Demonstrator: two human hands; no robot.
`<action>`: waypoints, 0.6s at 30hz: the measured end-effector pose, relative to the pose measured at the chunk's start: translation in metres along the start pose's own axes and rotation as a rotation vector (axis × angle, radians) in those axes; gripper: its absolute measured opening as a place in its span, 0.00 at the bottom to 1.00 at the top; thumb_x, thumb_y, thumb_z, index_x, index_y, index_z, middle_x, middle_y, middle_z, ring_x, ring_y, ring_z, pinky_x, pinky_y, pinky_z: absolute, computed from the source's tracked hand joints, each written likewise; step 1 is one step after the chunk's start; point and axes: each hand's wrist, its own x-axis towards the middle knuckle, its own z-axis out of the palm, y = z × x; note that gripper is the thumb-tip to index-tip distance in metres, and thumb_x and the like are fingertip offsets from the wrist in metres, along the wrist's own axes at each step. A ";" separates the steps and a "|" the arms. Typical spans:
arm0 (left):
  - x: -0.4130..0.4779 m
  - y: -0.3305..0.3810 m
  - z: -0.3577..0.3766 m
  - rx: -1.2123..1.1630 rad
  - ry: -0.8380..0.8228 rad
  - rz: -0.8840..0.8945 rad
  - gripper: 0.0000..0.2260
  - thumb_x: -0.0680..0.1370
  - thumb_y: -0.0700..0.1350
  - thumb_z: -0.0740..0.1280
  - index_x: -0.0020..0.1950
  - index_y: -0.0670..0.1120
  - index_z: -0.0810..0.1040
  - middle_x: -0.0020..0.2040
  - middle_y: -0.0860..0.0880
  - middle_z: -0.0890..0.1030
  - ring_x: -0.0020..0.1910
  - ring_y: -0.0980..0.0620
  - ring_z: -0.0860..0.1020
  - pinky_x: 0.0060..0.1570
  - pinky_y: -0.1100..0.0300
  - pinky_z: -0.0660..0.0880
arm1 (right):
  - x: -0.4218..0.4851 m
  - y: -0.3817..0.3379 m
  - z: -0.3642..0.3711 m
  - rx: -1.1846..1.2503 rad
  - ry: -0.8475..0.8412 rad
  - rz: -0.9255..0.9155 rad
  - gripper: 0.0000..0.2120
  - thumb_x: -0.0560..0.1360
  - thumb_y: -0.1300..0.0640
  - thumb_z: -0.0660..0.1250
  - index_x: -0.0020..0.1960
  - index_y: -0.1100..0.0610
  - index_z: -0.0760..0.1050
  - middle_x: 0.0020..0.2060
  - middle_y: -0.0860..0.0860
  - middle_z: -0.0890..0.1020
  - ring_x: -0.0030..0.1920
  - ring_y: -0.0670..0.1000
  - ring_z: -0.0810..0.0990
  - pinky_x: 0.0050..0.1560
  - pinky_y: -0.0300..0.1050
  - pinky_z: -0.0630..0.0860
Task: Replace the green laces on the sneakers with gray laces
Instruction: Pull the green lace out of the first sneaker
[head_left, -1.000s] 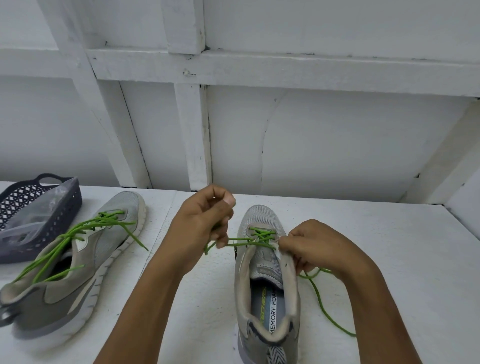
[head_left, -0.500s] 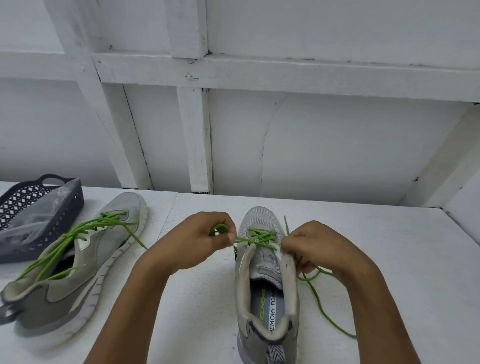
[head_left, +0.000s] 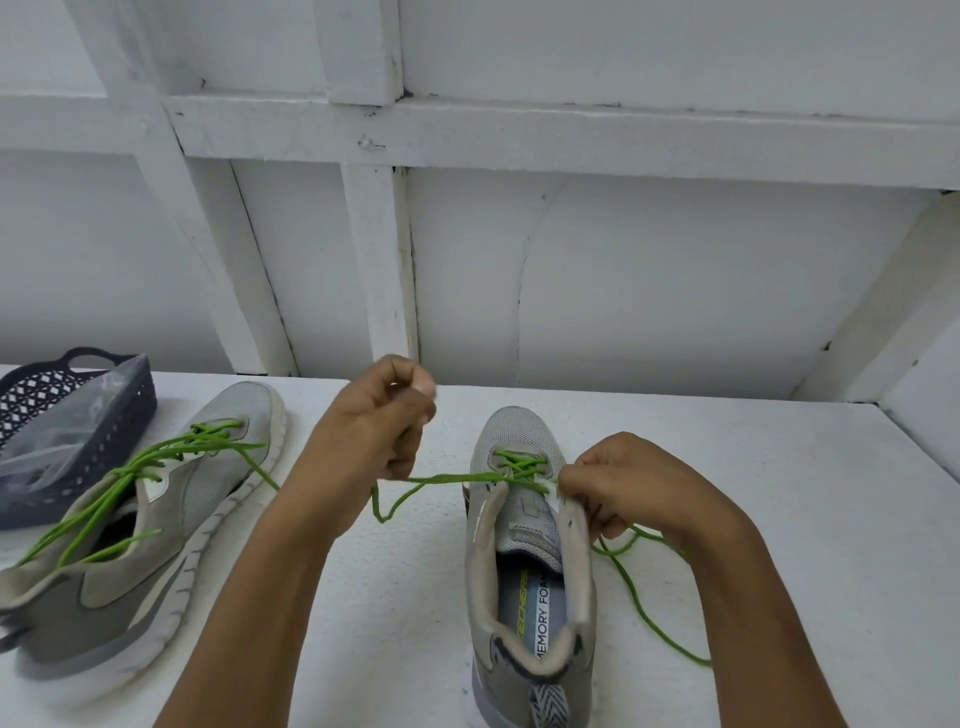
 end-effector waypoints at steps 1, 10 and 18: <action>0.000 -0.003 0.001 0.171 -0.031 0.013 0.05 0.78 0.44 0.70 0.44 0.47 0.75 0.34 0.54 0.73 0.26 0.55 0.63 0.28 0.62 0.61 | 0.000 0.000 0.000 0.000 0.001 0.001 0.14 0.74 0.60 0.65 0.29 0.57 0.74 0.25 0.51 0.80 0.31 0.53 0.83 0.33 0.40 0.72; -0.002 -0.011 0.009 0.760 -0.351 -0.079 0.07 0.80 0.46 0.68 0.42 0.52 0.79 0.31 0.65 0.78 0.28 0.64 0.72 0.31 0.70 0.66 | 0.003 0.001 0.000 -0.028 -0.013 -0.004 0.11 0.74 0.59 0.65 0.34 0.58 0.76 0.26 0.51 0.81 0.30 0.50 0.82 0.32 0.39 0.71; 0.002 -0.003 0.005 -0.103 -0.157 -0.030 0.05 0.75 0.44 0.63 0.44 0.42 0.73 0.50 0.39 0.85 0.55 0.42 0.83 0.58 0.49 0.77 | 0.004 0.002 -0.001 -0.001 -0.012 -0.014 0.11 0.75 0.59 0.65 0.34 0.59 0.76 0.27 0.53 0.81 0.30 0.51 0.83 0.33 0.40 0.72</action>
